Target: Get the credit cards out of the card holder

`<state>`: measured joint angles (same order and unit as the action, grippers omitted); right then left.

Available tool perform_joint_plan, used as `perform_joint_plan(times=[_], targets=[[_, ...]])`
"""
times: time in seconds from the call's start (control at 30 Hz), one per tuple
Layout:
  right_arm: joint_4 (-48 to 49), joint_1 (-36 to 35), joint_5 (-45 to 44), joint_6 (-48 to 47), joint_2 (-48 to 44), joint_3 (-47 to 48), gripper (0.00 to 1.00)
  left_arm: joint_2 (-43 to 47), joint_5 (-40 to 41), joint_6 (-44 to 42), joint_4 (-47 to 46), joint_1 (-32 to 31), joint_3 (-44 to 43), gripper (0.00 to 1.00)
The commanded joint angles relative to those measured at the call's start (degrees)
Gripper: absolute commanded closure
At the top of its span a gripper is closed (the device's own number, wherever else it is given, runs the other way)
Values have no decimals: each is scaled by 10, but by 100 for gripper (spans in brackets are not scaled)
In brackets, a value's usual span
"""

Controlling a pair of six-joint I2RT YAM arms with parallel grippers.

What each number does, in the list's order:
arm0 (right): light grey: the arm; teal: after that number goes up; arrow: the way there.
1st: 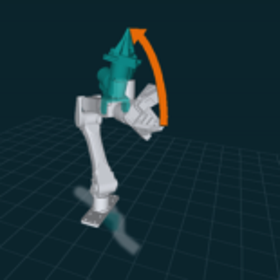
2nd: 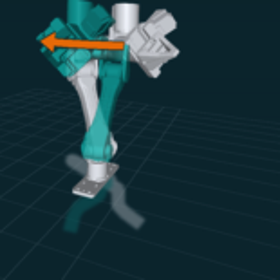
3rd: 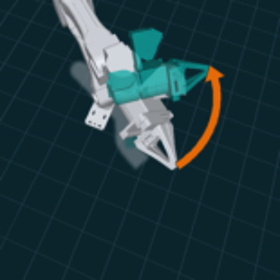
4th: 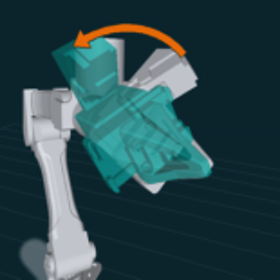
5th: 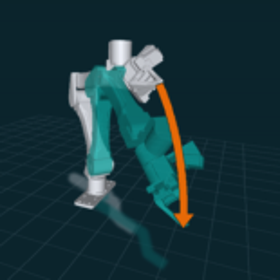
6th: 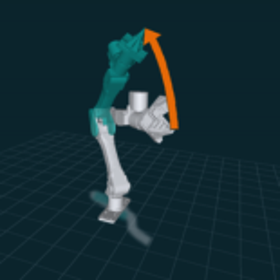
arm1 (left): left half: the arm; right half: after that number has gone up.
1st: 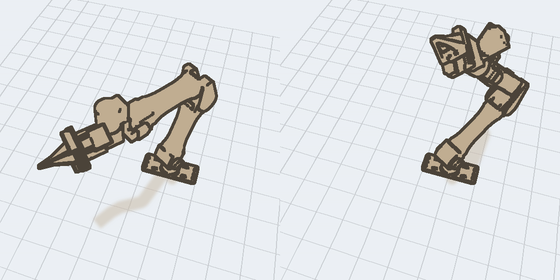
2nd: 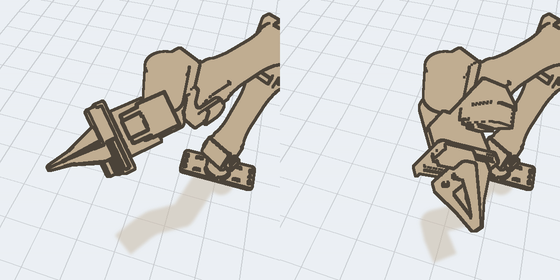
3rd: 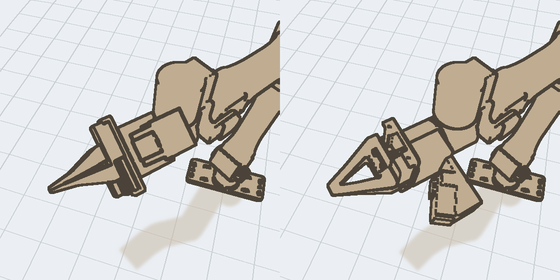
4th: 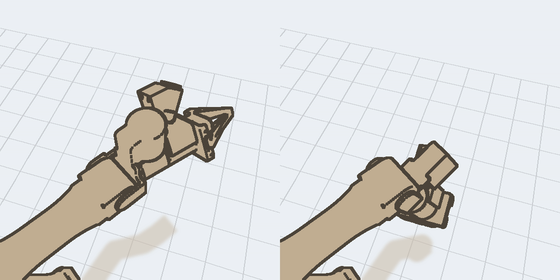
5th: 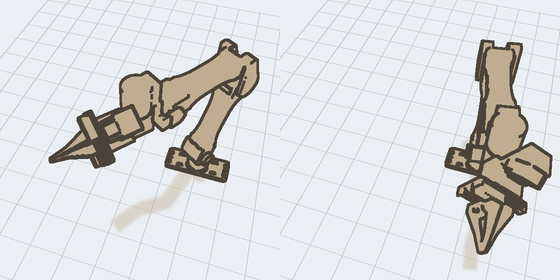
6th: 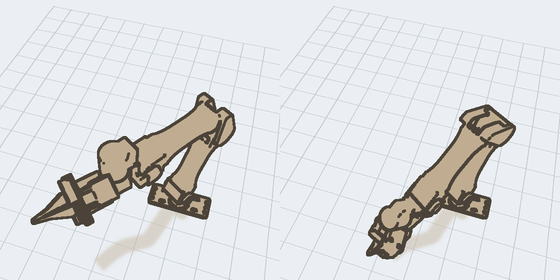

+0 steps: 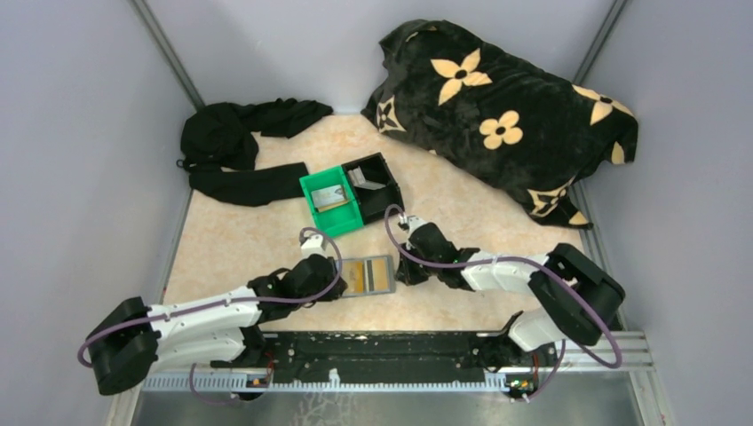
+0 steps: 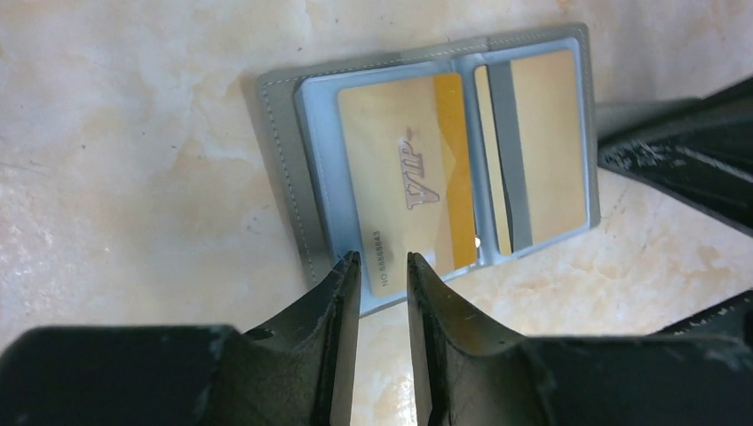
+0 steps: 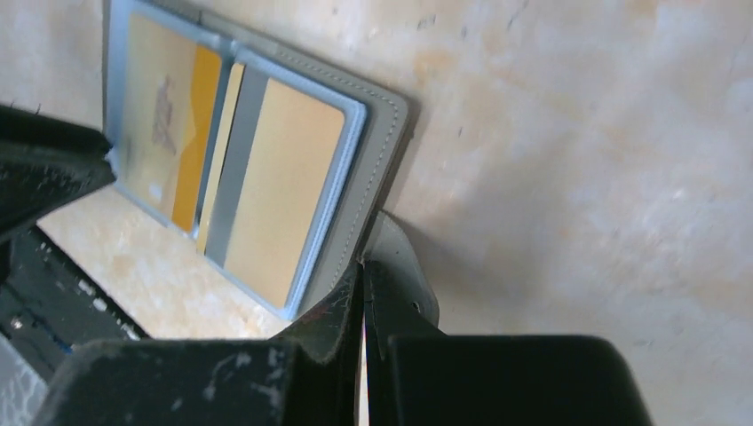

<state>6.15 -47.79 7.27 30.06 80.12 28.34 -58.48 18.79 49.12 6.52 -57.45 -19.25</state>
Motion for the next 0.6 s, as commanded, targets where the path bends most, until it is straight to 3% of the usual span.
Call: perform_joint_plan(times=[0.0,0.33,0.53,0.57], targets=[[-33,14,-5,-61,40,62,100,38,-29,16,10,1,19,66],[-45,4,46,-60,-36,117,100,14,-1,-29,15,1,-16,65],[8,-18,92,-46,10,125,99,5,13,-38,21,1,-29,64],[18,-20,99,-43,23,129,95,11,16,-39,24,1,-31,64]])
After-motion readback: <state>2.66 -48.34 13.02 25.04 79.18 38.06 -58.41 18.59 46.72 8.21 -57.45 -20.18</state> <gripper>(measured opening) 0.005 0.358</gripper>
